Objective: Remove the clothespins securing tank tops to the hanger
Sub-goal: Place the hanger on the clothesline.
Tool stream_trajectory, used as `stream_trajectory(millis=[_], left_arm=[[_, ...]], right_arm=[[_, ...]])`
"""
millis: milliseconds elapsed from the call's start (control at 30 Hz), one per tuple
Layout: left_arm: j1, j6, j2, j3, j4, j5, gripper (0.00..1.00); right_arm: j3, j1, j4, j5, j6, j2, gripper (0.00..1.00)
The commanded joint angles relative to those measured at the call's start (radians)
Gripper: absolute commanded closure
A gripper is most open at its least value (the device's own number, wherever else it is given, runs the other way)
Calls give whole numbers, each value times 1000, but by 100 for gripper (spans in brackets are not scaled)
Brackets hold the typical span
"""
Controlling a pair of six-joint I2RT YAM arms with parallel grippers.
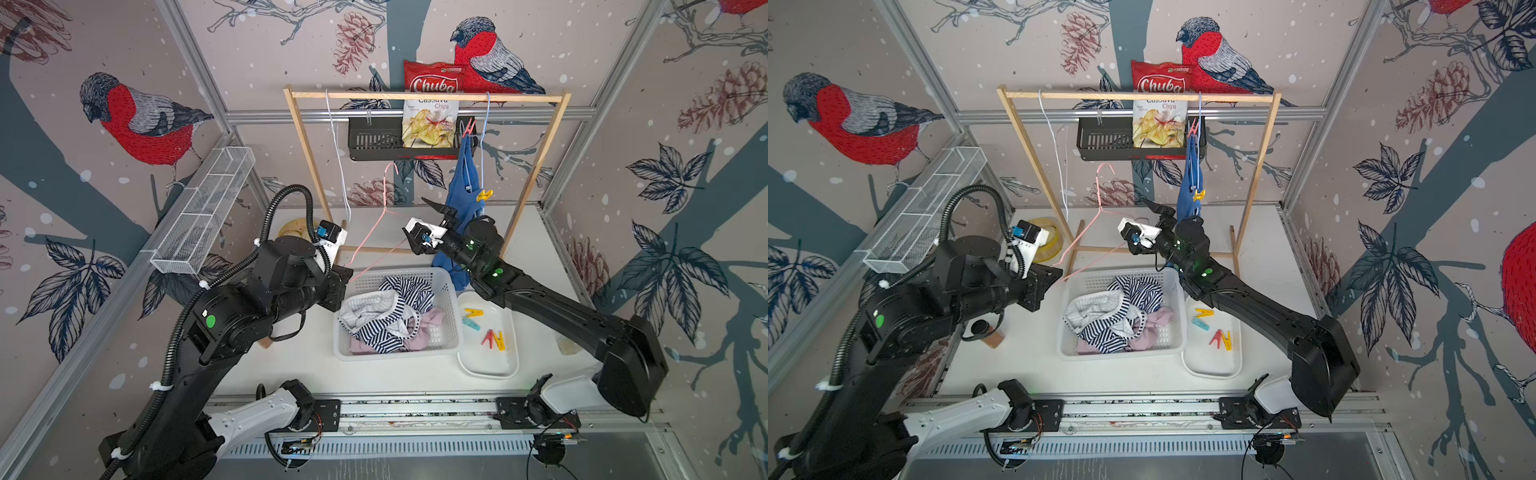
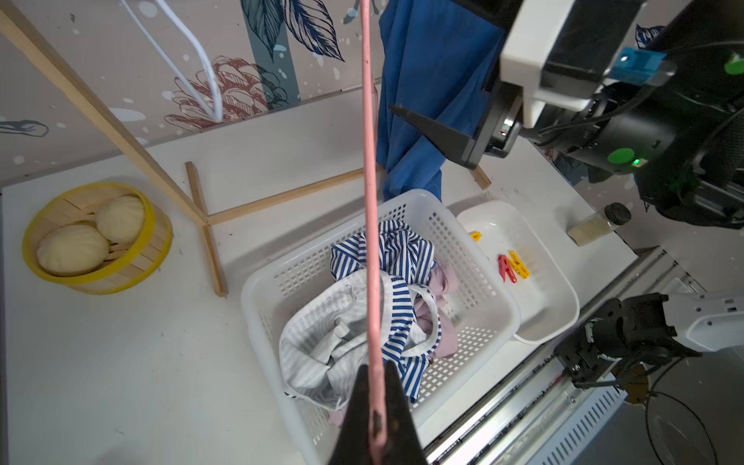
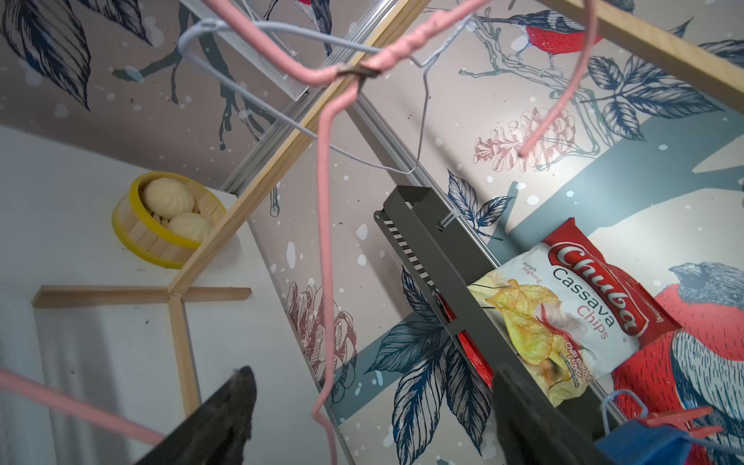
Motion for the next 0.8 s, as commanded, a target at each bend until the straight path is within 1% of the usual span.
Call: stream_trajectory(millis=[0, 67, 167, 300, 400, 467, 533, 633, 767], left_arm=[[0, 22, 4, 10, 62, -136, 100], [1, 44, -5, -3, 121, -148, 100], [0, 65, -22, -28, 247, -169, 100], [1, 79, 22, 28, 314, -271, 100], [0, 93, 39, 51, 371, -328, 100], [0, 105, 47, 56, 414, -345, 100], [0, 121, 76, 89, 431, -351, 100], [0, 138, 131, 144, 434, -360, 100], [0, 155, 190, 188, 445, -360, 100]], right_arm=[[1, 3, 86, -35, 178, -41, 0], [11, 6, 63, -28, 262, -69, 0], [49, 10, -29, 6, 433, -105, 0], [128, 23, -235, 61, 655, -138, 0], [63, 52, -246, 85, 770, -220, 0], [-1, 92, -221, 121, 812, -282, 0], [-38, 150, -219, 185, 828, -331, 0], [-39, 237, -273, 290, 847, -368, 0], [-50, 306, -336, 395, 908, -421, 0]])
